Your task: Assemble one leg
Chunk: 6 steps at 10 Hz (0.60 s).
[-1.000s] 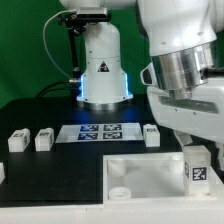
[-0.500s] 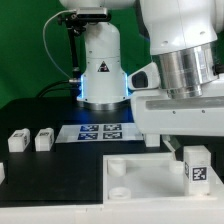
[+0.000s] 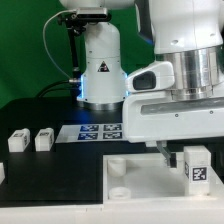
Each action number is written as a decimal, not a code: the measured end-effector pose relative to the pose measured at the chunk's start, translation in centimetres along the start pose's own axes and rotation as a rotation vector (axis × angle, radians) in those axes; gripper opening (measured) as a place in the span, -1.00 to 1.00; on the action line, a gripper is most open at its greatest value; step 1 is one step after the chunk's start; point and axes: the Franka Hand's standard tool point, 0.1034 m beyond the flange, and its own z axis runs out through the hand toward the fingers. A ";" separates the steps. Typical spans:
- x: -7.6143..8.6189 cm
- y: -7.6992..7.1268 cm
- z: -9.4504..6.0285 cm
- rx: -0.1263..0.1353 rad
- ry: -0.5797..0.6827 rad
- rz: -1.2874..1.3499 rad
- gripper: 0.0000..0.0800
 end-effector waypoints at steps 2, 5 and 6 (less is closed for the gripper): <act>0.0 0.1 0.0 0.000 0.000 0.011 -0.01; 0.2 0.0 0.0 0.015 0.005 0.446 -0.27; 0.2 0.0 0.0 0.028 0.008 0.624 -0.27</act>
Offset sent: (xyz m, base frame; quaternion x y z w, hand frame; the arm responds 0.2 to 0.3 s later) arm 0.0000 0.0000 0.0000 0.0000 0.0000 0.3523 0.9359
